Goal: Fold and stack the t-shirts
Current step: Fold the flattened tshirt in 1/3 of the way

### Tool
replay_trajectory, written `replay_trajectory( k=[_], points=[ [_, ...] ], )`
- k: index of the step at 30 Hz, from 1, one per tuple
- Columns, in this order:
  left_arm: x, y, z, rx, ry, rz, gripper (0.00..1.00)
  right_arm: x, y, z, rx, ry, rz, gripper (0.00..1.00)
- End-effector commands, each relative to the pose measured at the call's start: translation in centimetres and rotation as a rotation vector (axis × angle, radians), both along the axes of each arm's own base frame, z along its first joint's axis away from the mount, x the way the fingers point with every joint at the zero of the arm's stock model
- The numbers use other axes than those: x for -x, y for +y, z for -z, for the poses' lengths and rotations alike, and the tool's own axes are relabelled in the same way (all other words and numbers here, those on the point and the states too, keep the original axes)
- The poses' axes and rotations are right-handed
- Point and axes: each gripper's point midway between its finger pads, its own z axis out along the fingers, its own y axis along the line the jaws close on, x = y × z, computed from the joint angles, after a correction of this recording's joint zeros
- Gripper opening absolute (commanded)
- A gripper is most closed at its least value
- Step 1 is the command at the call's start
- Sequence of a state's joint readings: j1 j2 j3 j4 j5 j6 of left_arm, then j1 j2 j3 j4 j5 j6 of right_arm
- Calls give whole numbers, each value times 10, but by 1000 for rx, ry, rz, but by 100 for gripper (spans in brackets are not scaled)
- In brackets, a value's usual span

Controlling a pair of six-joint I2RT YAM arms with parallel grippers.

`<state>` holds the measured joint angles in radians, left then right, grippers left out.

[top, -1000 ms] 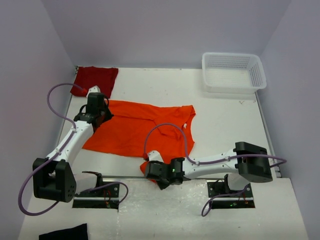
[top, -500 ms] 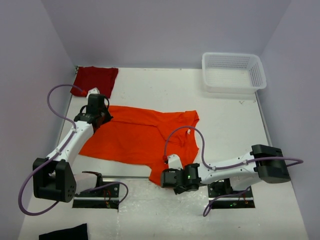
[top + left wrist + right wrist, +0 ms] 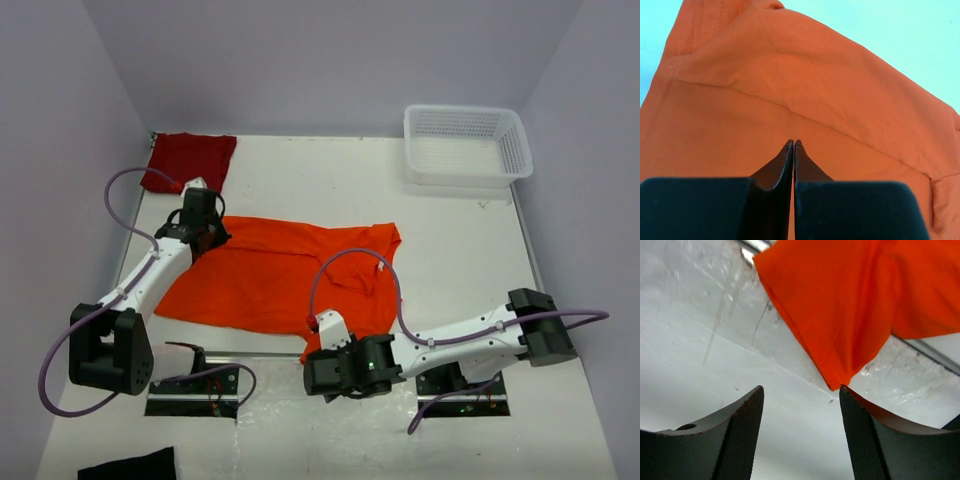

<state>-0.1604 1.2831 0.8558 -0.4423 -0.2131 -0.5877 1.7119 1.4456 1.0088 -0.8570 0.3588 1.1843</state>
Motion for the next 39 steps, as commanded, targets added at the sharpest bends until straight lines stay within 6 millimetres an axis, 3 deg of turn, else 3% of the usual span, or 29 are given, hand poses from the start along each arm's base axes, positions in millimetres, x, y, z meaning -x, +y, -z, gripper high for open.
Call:
replay_trajectory(
  k=[1,3,4,8,9,10,12,14,16,18,25,28,29,34,39],
  points=[
    [-14,-8,-15,8,-47,22,0,-55,-14,-21,49,-150,86,64],
    [-18,-14,-17,17,-60,33,0,-81,-14,-26,33,-179,117,64],
    [-19,-17,-17,22,-62,38,0,-108,-21,-27,53,-202,147,64],
    [-23,-24,-18,32,-81,44,0,-175,-13,-32,5,-252,170,57],
    [-24,-25,-15,32,-76,46,0,-196,-19,-33,33,-278,183,54],
    [-26,-29,-16,39,-81,54,0,-206,-18,-31,43,-282,185,44],
    [-29,-31,-12,39,-72,58,0,-227,-6,-25,54,-288,156,38],
    [-34,-35,-12,45,-76,67,0,-245,-1,-23,68,-289,174,35],
    [-38,-40,-7,51,-66,80,0,-260,-9,-8,143,-290,201,35],
    [-41,-43,-1,49,-51,90,0,-271,-19,1,165,-271,246,35],
    [-51,-43,20,14,-9,87,0,-270,-71,21,217,-234,356,40],
    [-61,-50,32,32,11,104,0,-269,-82,23,205,-225,380,40],
    [-62,-52,42,34,36,114,0,-269,-83,23,197,-221,381,40],
    [-76,-54,55,16,73,112,0,-266,-89,31,200,-205,385,40],
    [-77,-47,56,-15,85,70,0,-266,-86,38,176,-190,379,36]
  ],
)
